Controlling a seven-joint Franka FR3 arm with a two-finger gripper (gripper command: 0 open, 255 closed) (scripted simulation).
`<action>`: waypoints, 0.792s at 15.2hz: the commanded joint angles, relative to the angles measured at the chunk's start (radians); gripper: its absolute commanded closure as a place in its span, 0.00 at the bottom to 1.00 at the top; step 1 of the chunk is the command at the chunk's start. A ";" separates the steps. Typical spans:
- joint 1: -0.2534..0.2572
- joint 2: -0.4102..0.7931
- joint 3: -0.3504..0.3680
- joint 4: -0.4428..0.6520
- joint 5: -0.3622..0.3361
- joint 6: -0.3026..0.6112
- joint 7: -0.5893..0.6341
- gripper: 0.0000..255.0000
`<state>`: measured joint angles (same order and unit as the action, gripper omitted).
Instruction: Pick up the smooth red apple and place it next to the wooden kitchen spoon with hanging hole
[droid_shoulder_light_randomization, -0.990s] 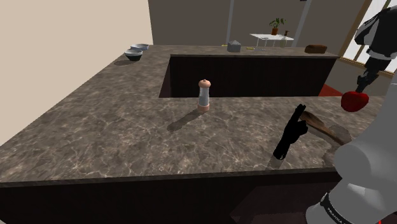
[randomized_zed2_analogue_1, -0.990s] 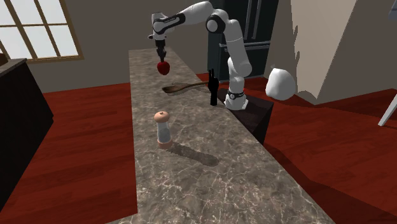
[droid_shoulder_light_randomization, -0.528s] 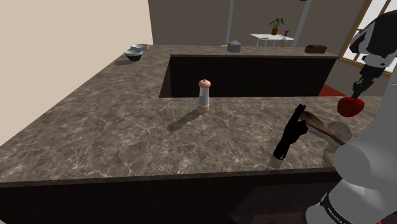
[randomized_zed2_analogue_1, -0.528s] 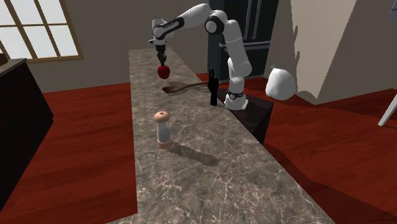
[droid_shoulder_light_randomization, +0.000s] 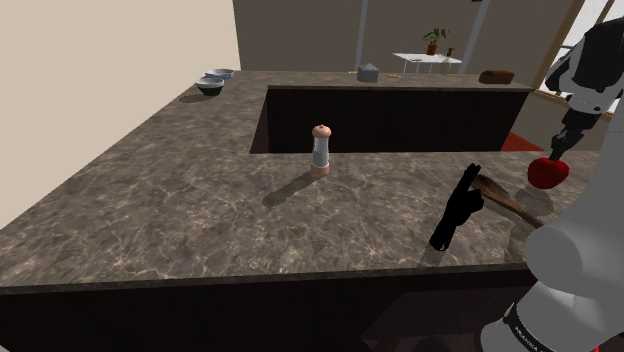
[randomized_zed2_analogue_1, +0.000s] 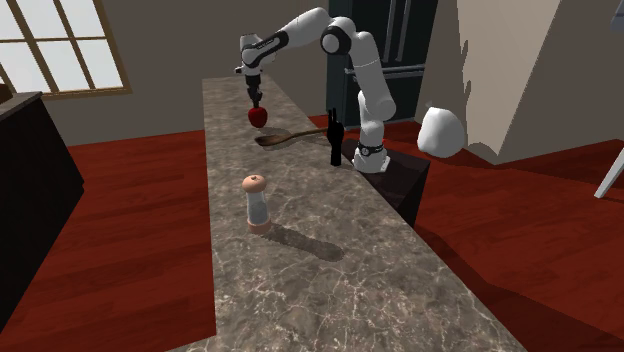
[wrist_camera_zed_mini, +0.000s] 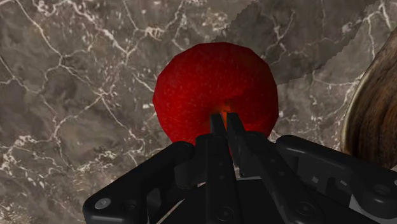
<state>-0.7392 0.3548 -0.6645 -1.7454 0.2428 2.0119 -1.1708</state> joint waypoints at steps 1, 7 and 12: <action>0.000 0.000 0.000 0.000 0.000 0.001 0.000 1.00; 0.000 0.000 0.000 0.000 0.000 0.001 0.000 0.00; 0.004 -0.036 -0.014 0.084 -0.030 -0.112 0.020 0.00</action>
<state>-0.7395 0.3245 -0.6776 -1.6815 0.2186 1.9260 -1.1603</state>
